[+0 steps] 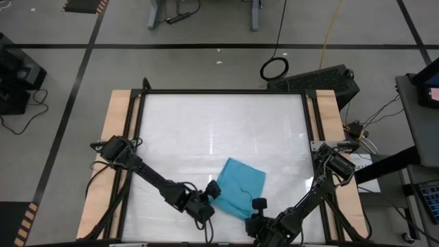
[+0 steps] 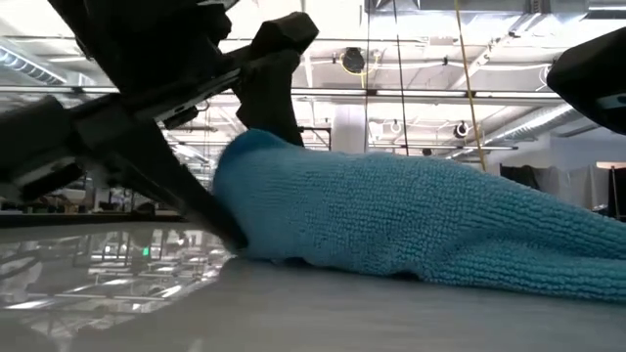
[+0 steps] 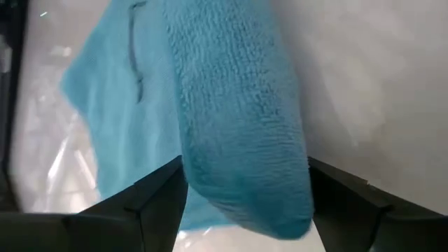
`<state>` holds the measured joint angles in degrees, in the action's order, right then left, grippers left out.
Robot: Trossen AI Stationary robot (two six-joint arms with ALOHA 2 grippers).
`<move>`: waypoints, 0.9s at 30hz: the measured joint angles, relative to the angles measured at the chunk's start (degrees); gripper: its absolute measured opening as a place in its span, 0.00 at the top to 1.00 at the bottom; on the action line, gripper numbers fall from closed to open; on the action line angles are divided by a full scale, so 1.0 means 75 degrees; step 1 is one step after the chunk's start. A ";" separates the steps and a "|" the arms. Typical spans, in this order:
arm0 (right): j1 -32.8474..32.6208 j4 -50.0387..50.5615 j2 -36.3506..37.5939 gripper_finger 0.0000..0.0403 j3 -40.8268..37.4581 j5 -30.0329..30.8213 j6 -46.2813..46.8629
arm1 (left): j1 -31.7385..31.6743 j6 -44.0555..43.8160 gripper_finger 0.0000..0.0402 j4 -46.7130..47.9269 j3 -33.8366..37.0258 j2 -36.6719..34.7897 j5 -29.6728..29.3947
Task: Roll towel
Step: Roll the blue towel
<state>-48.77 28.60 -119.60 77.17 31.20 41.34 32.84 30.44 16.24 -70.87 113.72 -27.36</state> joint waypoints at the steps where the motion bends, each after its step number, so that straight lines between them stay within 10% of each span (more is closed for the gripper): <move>1: 0.0000 -0.0002 0.0001 1.00 0.0001 0.0003 0.0000 | 0.0011 0.0005 0.32 0.0013 0.0005 -0.0052 -0.0075; 12: 0.0000 -0.0003 0.0004 1.00 0.0003 0.0032 0.0000 | 0.0296 0.0166 0.32 -0.0144 0.0000 -0.0278 0.0641; 27: 0.0006 -0.0015 0.0012 1.00 0.0006 0.0035 0.0002 | 0.0755 0.0463 0.32 -0.0701 0.0003 -0.0278 -0.0612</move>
<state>-48.73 28.49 -119.50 77.21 31.46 41.36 38.50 33.91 10.98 -70.85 111.63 -31.95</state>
